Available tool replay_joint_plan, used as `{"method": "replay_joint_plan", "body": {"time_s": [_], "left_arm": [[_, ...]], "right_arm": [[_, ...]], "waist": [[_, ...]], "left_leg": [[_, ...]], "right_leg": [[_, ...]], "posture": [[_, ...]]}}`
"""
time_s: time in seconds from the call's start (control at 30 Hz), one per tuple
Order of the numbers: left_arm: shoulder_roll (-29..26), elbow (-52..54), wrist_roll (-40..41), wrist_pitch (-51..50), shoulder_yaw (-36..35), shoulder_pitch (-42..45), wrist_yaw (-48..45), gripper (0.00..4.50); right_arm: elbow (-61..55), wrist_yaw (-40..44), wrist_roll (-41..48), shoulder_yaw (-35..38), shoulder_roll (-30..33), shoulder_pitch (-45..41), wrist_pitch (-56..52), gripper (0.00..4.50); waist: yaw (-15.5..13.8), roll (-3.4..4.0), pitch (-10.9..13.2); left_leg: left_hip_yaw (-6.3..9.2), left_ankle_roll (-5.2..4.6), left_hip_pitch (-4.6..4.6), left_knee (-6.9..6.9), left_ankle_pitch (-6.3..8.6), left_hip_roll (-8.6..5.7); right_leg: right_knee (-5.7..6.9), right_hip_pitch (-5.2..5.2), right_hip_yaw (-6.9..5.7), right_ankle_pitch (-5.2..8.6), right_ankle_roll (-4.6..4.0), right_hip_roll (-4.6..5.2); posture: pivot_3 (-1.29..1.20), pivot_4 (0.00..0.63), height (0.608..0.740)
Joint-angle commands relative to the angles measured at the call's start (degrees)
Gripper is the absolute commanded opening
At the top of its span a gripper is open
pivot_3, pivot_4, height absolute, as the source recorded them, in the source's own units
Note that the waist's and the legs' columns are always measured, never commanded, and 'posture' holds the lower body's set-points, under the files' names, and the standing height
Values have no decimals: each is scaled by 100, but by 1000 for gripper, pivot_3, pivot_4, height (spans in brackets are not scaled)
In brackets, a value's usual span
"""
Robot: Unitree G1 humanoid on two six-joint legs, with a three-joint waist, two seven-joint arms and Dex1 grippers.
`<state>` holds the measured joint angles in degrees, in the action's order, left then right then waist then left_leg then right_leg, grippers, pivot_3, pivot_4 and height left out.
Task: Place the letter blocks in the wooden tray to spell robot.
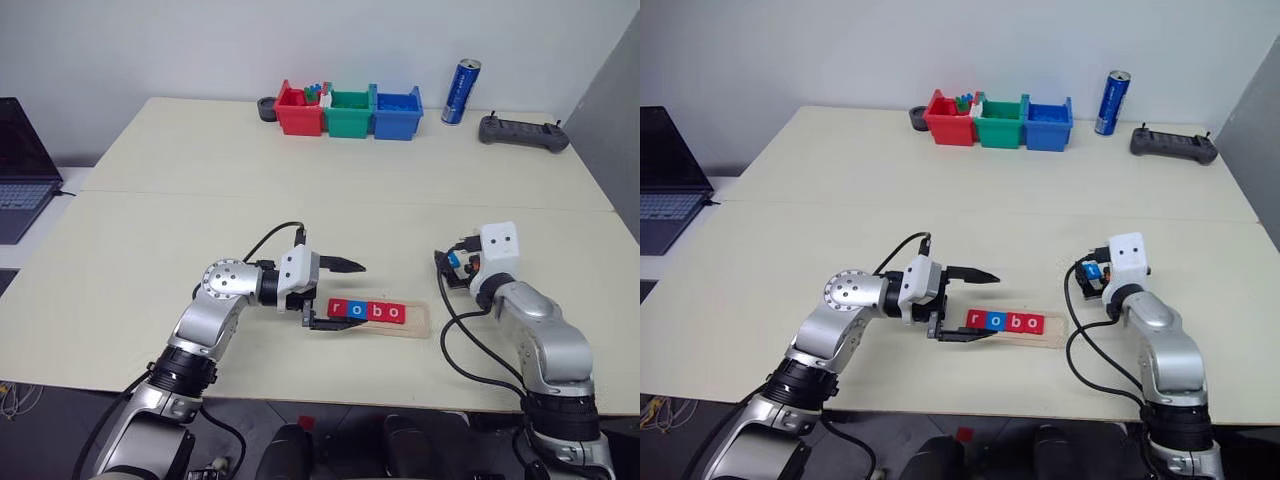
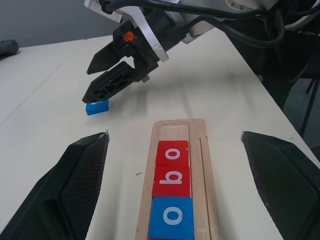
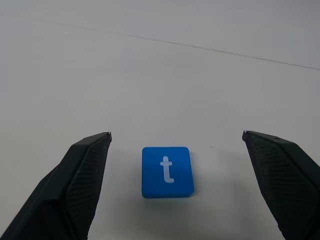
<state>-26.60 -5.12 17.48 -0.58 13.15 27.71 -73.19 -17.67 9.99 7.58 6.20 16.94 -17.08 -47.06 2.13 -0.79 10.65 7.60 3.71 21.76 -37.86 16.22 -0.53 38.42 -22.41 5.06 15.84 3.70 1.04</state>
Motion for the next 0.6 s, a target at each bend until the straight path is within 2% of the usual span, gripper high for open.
{"method": "replay_joint_plan", "body": {"time_s": [0.03,0.57,0.6], "left_arm": [[1,135,45,55,-54,21,-7,4500],[-70,325,52,-35,-74,-128,35,4500],[-71,321,52,-34,-76,-125,34,4500]], "right_arm": [[-17,-30,20,-25,-33,-105,-68,4473],[572,-19,300,177,-249,-341,-471,4473],[606,-15,306,199,-242,-352,-459,4311]], "waist": [[14,0,0],[115,0,0],[115,0,0]], "left_leg": [[0,0,-1,0,0,0],[-5,0,0,-1,0,2],[-5,0,0,-1,0,2]], "right_leg": [[2,0,0,0,-1,0],[34,-20,7,6,-9,-4],[35,-20,7,6,-8,-4]], "posture": [[0,150,740],[0,150,740],[0,150,740]]}}
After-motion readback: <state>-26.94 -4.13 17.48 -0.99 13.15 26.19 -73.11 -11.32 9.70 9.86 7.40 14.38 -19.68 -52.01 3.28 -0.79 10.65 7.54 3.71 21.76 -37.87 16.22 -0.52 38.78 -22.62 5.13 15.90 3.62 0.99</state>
